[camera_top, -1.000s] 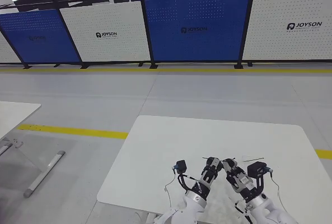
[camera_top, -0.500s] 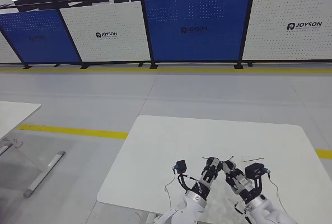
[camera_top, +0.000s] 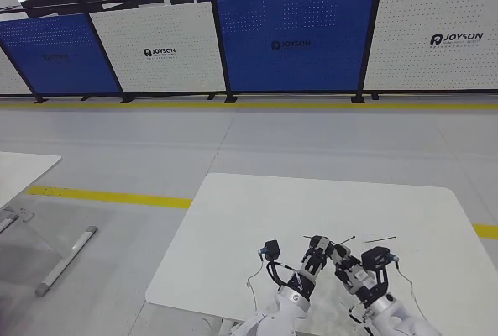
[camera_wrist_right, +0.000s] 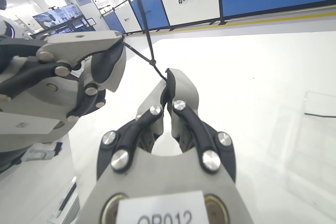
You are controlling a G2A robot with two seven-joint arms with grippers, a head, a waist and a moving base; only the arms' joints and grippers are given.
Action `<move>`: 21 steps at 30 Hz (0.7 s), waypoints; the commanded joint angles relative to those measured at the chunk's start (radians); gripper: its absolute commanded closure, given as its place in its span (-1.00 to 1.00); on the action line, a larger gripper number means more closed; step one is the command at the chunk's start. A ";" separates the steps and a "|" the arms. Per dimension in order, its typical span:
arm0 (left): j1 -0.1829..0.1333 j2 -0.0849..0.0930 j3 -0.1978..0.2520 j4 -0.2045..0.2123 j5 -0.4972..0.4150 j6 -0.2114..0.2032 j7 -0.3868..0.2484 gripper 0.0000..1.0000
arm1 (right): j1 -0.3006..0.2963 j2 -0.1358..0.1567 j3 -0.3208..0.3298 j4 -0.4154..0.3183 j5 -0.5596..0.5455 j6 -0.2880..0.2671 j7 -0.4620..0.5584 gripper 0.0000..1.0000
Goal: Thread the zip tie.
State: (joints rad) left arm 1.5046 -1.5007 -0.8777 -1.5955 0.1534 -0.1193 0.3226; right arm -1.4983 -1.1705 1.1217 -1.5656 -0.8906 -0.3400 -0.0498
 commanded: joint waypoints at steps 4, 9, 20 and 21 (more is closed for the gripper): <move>0.001 0.001 0.000 -0.015 0.002 -0.005 -0.006 1.00 | 0.001 0.001 -0.004 0.006 0.001 0.000 -0.008 1.00; 0.005 0.000 0.012 -0.044 0.020 -0.008 -0.004 1.00 | 0.000 0.004 -0.009 0.009 -0.007 0.000 -0.018 1.00; 0.023 0.002 0.026 -0.082 0.054 -0.018 0.003 1.00 | 0.001 0.013 -0.019 0.014 -0.014 0.000 -0.042 1.00; 0.025 0.002 0.027 -0.084 0.056 -0.020 0.004 1.00 | 0.001 0.013 -0.020 0.015 -0.014 0.000 -0.043 1.00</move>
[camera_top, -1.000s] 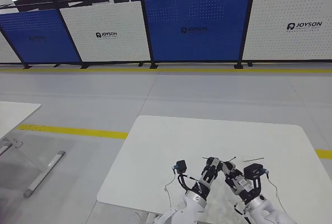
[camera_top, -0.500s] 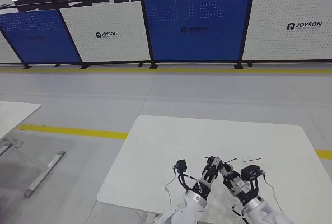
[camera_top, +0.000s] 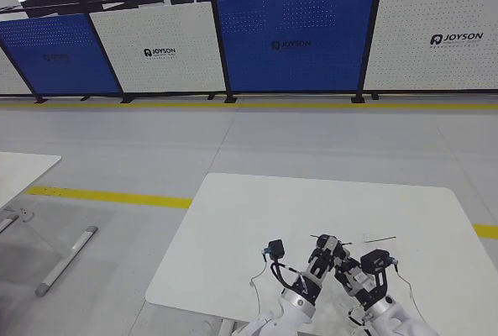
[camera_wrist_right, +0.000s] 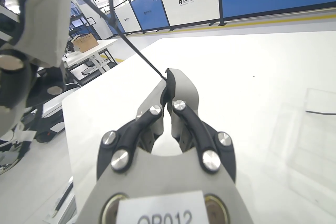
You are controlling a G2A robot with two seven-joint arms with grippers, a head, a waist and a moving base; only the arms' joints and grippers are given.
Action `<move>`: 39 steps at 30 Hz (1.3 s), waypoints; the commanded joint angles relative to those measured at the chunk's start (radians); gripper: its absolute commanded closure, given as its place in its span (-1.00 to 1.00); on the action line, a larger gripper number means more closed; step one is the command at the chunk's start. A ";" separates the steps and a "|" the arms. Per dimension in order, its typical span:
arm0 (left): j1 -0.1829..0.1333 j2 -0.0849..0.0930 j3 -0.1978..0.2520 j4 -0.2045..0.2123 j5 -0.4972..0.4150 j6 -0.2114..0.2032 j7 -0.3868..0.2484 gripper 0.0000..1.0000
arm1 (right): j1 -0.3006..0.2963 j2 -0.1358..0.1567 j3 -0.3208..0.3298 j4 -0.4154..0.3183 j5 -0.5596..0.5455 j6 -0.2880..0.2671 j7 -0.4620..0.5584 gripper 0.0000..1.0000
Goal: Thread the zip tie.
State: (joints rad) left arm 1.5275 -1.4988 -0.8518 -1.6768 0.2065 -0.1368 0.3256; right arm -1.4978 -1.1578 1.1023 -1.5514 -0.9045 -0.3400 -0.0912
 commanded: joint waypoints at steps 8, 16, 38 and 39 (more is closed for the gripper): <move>0.016 0.003 0.006 -0.020 0.026 -0.010 0.008 1.00 | 0.007 0.006 -0.014 0.009 0.001 0.000 -0.012 1.00; 0.021 0.004 0.003 -0.021 0.035 -0.013 0.023 1.00 | 0.010 0.012 -0.019 0.013 0.008 0.000 -0.017 1.00; -0.008 -0.001 -0.075 0.056 -0.038 0.029 0.097 1.00 | -0.179 0.097 0.219 -0.141 0.318 0.000 -0.249 -1.00; -0.010 -0.002 -0.077 0.062 -0.043 0.031 0.099 1.00 | -0.189 0.102 0.237 -0.144 0.352 0.000 -0.271 -1.00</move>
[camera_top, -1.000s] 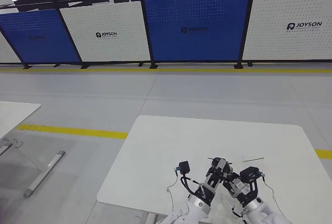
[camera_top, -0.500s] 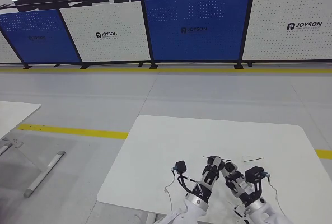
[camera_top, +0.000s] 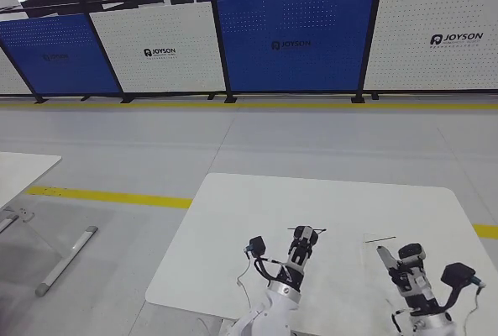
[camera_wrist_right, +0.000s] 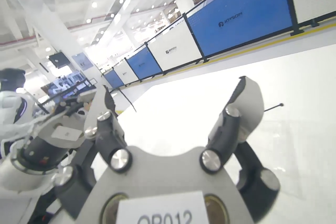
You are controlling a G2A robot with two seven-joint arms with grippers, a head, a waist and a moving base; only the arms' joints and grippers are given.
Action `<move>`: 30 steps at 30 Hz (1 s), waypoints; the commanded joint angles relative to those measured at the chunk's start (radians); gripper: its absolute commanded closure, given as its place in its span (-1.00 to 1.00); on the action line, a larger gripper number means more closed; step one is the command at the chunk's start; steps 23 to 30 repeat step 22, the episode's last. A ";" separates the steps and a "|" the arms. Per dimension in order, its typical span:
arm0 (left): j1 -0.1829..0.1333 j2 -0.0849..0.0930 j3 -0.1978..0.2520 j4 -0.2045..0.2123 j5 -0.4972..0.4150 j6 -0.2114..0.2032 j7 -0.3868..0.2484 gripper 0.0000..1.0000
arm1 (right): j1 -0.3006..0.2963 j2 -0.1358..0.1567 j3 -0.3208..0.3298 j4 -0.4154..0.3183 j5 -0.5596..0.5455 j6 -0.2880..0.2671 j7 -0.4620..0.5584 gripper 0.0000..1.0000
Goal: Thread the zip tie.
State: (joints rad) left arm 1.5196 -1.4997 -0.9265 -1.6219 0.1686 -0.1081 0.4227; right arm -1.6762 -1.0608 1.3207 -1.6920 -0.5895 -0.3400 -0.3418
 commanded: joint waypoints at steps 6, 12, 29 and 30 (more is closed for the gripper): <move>-0.020 -0.006 -0.005 0.061 -0.019 0.008 0.022 1.00 | -0.068 0.031 0.124 -0.017 0.224 0.000 -0.100 -1.00; -0.024 -0.008 -0.007 0.073 -0.029 0.000 0.026 1.00 | -0.083 0.037 0.146 -0.022 0.259 0.000 -0.103 -1.00; -0.024 -0.008 -0.007 0.073 -0.029 0.000 0.026 1.00 | -0.083 0.037 0.146 -0.022 0.259 0.000 -0.103 -1.00; -0.024 -0.008 -0.007 0.073 -0.029 0.000 0.026 1.00 | -0.083 0.037 0.146 -0.022 0.259 0.000 -0.103 -1.00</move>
